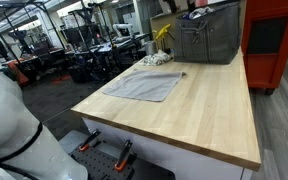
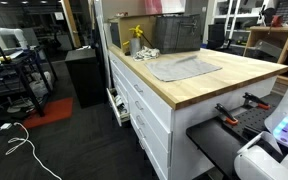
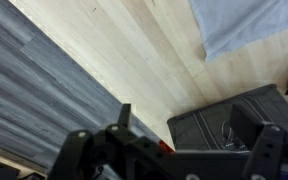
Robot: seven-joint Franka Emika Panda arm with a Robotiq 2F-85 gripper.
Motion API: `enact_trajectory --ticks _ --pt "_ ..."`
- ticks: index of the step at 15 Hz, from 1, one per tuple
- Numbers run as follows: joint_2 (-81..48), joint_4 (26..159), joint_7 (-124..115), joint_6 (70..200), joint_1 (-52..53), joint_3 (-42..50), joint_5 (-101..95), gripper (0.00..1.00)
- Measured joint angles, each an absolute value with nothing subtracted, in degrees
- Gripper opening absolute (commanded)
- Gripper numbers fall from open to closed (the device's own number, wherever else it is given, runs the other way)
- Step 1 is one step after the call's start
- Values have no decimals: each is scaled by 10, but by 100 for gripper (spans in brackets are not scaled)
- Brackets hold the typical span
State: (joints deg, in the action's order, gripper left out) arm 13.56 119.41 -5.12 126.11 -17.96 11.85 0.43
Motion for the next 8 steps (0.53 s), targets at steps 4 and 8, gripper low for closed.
enact_trajectory --ticks 4,8 --pt "239 1290 -47 1270 -163 113 1 100" --pt "231 1287 -47 1270 -162 118 1 100"
